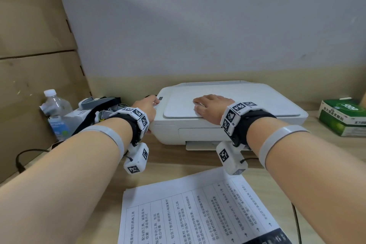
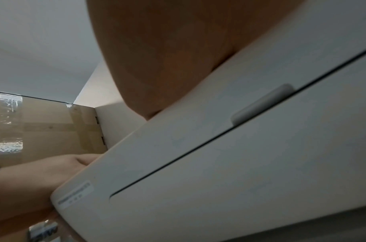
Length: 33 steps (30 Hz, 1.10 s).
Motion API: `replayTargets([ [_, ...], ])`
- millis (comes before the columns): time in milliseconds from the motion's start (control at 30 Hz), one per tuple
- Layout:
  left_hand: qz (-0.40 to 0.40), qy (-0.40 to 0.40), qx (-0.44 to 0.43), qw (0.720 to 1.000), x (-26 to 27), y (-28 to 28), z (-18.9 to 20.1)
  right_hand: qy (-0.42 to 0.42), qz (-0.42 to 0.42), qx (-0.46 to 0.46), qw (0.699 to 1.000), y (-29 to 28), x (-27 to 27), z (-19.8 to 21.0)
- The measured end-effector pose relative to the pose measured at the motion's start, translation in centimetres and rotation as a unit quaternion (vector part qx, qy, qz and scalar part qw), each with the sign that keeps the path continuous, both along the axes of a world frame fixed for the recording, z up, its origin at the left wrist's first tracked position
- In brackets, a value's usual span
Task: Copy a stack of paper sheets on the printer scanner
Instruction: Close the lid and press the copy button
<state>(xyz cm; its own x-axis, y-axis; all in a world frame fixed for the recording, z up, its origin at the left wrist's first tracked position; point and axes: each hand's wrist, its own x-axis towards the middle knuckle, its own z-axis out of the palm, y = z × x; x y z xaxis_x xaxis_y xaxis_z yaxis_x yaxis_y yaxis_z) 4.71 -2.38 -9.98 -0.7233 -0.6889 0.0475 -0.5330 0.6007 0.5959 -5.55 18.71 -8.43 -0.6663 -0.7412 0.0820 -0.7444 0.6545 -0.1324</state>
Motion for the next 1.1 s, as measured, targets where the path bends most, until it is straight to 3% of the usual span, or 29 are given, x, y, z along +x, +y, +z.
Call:
replayTargets([
  [1100, -0.004, -0.017, -0.043, 0.999, -0.07, 0.36, 0.42, 0.004, -0.008, 0.000, 1.000, 0.05, 0.23, -0.20],
])
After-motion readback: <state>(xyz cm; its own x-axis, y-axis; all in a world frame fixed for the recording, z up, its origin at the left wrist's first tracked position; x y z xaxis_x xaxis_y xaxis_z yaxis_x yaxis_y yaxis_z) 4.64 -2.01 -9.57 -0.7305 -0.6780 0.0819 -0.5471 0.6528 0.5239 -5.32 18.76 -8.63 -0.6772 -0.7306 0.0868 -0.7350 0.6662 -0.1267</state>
